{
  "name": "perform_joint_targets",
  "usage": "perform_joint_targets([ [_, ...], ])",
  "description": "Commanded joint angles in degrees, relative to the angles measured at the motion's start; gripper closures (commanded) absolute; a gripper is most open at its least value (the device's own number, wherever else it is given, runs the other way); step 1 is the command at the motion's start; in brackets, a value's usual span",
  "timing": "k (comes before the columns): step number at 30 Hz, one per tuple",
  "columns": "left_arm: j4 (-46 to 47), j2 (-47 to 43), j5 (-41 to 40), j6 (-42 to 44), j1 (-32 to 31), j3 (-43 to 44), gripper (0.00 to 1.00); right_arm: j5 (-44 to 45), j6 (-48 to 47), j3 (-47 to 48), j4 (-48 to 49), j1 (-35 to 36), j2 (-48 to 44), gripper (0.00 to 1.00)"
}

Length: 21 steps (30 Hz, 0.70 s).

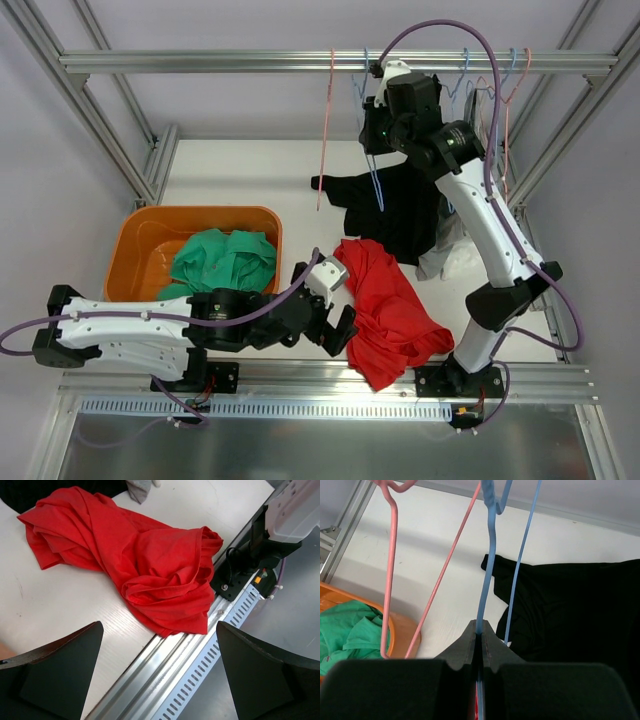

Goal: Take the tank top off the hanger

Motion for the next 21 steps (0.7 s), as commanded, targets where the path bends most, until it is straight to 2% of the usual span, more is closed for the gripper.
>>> perform_joint_targets([
  [1,0.51,2.93,0.29,-1.87,0.05,2.98,0.01,0.1,0.81,-2.39,0.53,0.39,-3.63,1.0],
  [2,0.6,3.73,0.02,-2.39,0.05,3.42,0.01,-0.86,0.81,-2.48,0.61,0.3,-3.98,0.91],
  [4,0.77,6.27,-1.47,-4.59,0.05,4.3,0.01,-1.49,0.54,-3.1,0.53,0.39,-5.47,0.63],
  [5,0.86,7.33,-1.91,-5.2,0.05,4.48,0.01,-2.18,0.46,-3.54,0.53,0.39,-6.35,0.31],
  [6,0.86,8.3,-3.48,-7.04,0.05,4.83,0.02,-2.54,0.19,-4.15,0.53,0.3,-8.88,0.2],
  [7,1.03,10.48,-4.1,-7.84,0.14,4.92,0.01,-3.41,-0.16,-5.55,0.44,0.39,-10.47,0.02],
  [10,2.52,16.1,-2.37,-9.17,1.1,5.79,0.01,-2.81,-1.91,-8.63,-0.79,0.21,-18.81,0.01],
  [12,3.84,19.63,0.8,-8.38,3.03,7.37,0.01,-1.32,-2.97,-13.8,-2.02,0.21,-23.99,0.01],
  [14,4.2,25.16,2.48,-7.59,3.92,8.78,0.01,-1.13,-3.24,-20.98,-2.2,0.21,-33.13,0.01],
  [16,4.55,30.7,5.88,-6.97,5.67,11.06,0.01,-2.18,-3.24,-25.58,-2.37,0.21,-42.24,0.0],
  [21,4.64,40.55,11.89,-6.27,9.71,15.81,0.01,-7.63,-2.45,-36.31,-4.04,0.21,-57.84,0.01],
])
